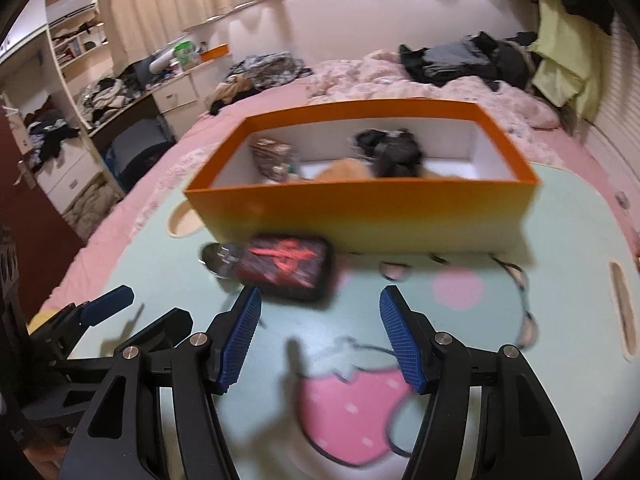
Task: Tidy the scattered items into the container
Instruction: 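Grasp the red-and-black packet with the right gripper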
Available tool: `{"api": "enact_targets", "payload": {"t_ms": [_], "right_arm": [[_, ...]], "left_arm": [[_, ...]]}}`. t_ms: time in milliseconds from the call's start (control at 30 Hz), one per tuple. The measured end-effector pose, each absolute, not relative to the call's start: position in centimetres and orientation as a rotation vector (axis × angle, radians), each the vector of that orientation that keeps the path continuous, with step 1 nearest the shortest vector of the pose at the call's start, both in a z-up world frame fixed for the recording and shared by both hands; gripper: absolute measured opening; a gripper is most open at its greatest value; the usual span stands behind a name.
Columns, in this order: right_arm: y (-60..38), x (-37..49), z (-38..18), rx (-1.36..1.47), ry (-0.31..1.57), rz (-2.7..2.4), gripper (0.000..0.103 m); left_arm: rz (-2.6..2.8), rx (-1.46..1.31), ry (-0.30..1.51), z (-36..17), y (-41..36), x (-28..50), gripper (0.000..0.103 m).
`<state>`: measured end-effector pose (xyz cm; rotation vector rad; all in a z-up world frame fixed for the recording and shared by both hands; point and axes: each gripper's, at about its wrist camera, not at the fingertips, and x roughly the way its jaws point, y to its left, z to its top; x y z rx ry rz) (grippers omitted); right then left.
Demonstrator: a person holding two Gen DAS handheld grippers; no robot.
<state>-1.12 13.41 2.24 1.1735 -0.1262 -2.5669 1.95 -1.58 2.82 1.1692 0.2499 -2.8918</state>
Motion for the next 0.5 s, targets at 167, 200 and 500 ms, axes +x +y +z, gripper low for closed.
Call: {"api": "enact_targets", "payload": {"t_ms": [167,200,500], "right_arm": [[10.6,-2.6,1.4,1.221,-0.069,-2.572,0.063],[10.2,-2.9,1.2,1.232,-0.072,-2.577,0.063],[11.4,-3.5,1.0,1.245,-0.102,-2.627,0.063]], "left_arm": [[-2.864,1.145,0.354,2.9,-3.9,2.1,0.094],[-2.861,1.141,0.371,2.9,-4.2,2.2,0.094],[-2.887,1.157,0.327,2.9,-3.3,1.8,0.094]]}}
